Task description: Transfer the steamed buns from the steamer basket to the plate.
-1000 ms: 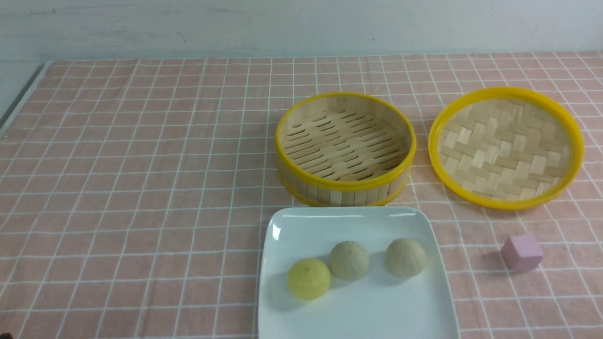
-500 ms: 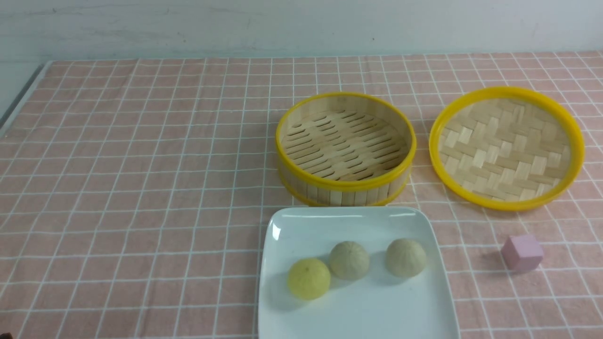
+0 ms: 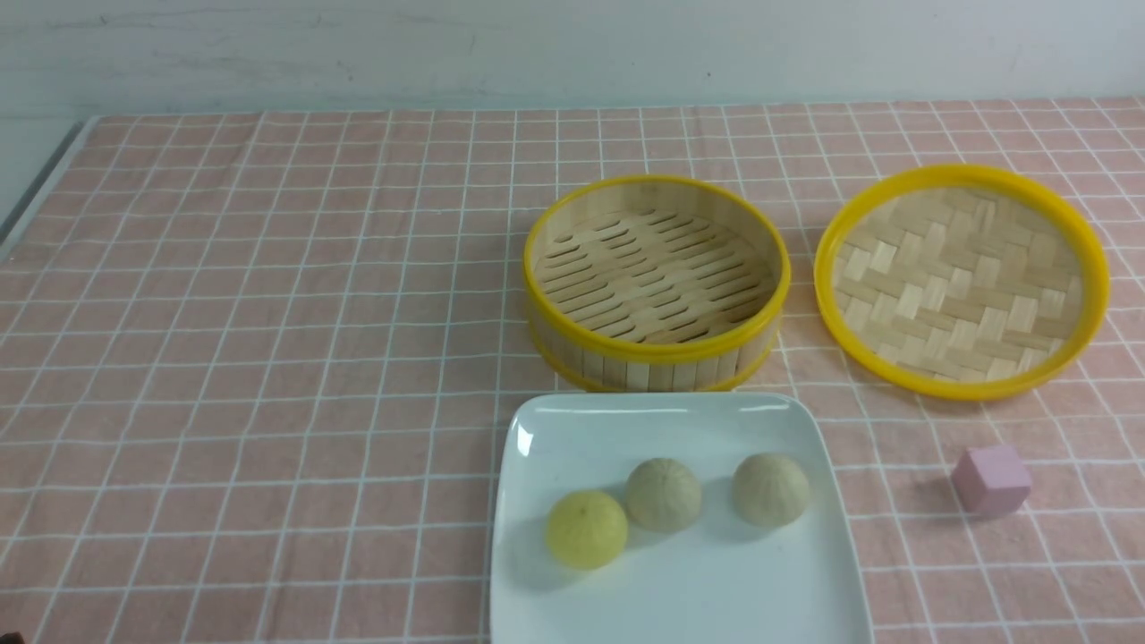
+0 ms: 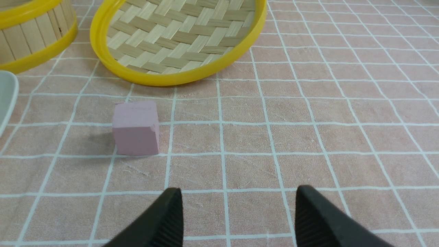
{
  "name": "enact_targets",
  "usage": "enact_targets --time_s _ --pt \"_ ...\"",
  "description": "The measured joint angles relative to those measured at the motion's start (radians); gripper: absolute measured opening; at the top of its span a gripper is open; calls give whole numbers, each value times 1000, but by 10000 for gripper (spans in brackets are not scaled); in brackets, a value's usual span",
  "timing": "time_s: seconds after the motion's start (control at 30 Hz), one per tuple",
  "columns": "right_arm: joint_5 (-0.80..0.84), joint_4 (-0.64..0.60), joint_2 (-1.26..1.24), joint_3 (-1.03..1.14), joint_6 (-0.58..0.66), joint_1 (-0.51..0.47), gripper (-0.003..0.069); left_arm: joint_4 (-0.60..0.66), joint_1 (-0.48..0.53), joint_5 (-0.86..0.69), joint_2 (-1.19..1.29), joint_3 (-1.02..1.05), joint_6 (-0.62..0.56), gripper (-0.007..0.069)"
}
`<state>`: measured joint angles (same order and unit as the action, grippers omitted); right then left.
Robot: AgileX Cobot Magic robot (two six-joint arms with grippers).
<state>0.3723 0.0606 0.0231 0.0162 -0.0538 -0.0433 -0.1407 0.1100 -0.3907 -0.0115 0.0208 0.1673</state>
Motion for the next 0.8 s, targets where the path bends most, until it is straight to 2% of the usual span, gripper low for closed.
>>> enact_targets --time_s 0.53,0.8 --pt "0 1 0 0 0 0 442 -20 0 1 0 0 -9 240" --pt "0 1 0 0 0 0 442 -24 0 1 0 0 57 240"
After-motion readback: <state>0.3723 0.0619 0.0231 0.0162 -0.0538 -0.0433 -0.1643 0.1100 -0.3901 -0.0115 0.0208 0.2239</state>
